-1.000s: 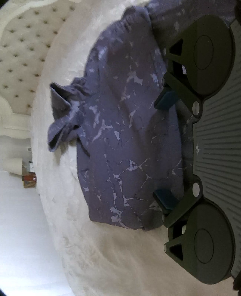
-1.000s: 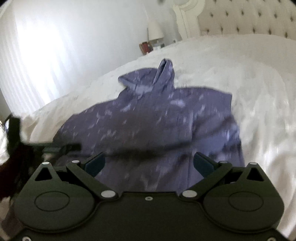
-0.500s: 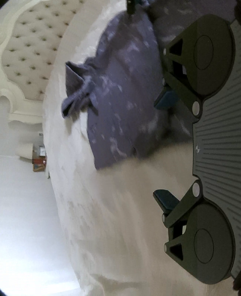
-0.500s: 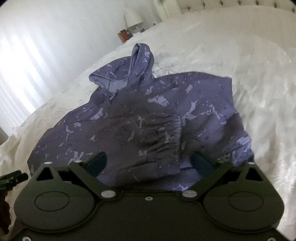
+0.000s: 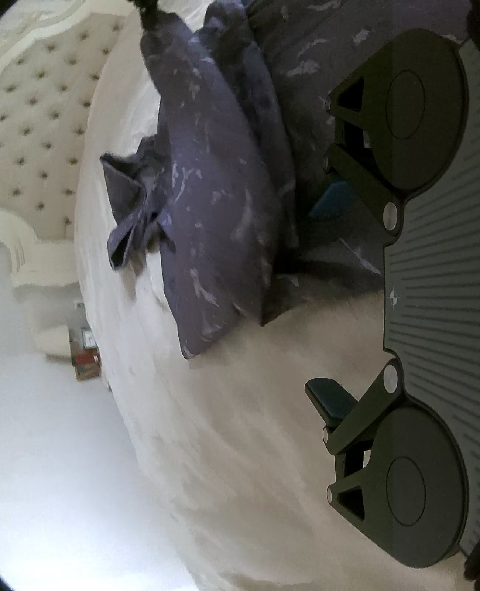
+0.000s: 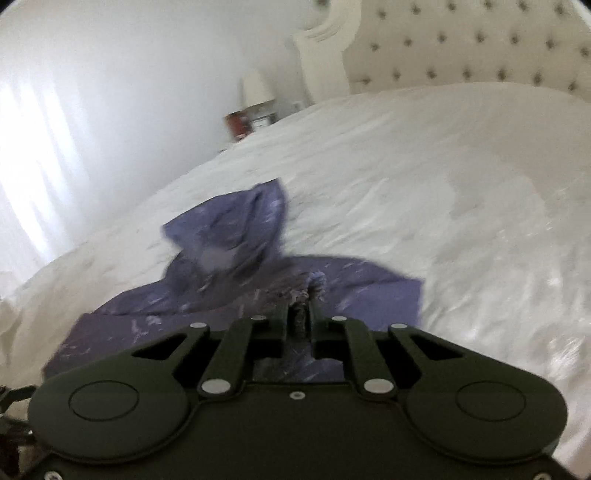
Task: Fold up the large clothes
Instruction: 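Grasp the hem with both grippers and fold it up toward the hood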
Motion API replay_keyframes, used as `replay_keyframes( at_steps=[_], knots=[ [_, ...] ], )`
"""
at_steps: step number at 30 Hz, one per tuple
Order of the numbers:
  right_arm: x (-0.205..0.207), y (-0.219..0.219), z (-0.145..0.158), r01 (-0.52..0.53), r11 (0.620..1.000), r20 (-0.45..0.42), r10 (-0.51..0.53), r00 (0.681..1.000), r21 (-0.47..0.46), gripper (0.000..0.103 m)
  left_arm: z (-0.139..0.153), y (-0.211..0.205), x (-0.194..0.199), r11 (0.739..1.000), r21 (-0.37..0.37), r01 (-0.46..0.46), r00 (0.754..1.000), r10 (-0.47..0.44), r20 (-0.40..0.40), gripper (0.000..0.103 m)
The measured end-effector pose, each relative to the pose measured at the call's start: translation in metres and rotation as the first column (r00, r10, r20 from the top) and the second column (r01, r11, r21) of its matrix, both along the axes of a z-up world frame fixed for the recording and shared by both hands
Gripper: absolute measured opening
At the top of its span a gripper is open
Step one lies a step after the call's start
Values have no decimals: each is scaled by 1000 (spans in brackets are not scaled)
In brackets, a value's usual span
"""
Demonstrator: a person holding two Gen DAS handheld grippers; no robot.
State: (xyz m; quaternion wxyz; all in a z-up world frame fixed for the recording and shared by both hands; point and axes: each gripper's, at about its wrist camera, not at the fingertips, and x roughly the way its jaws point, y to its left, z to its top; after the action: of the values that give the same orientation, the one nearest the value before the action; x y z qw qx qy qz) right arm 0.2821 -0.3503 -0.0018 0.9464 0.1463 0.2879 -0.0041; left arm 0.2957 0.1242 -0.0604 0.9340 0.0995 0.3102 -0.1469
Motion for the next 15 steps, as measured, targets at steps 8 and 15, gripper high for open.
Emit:
replay_keyframes(
  at_steps=[8, 15],
  knots=[
    [4, -14, -13, 46, 998, -56, -48, 997, -37, 18, 3, -15, 11, 999, 53, 7, 998, -10, 57, 71],
    [6, -15, -26, 43, 998, -101, -47, 994, -45, 18, 6, -15, 18, 995, 51, 87, 992, -92, 91, 43]
  ],
)
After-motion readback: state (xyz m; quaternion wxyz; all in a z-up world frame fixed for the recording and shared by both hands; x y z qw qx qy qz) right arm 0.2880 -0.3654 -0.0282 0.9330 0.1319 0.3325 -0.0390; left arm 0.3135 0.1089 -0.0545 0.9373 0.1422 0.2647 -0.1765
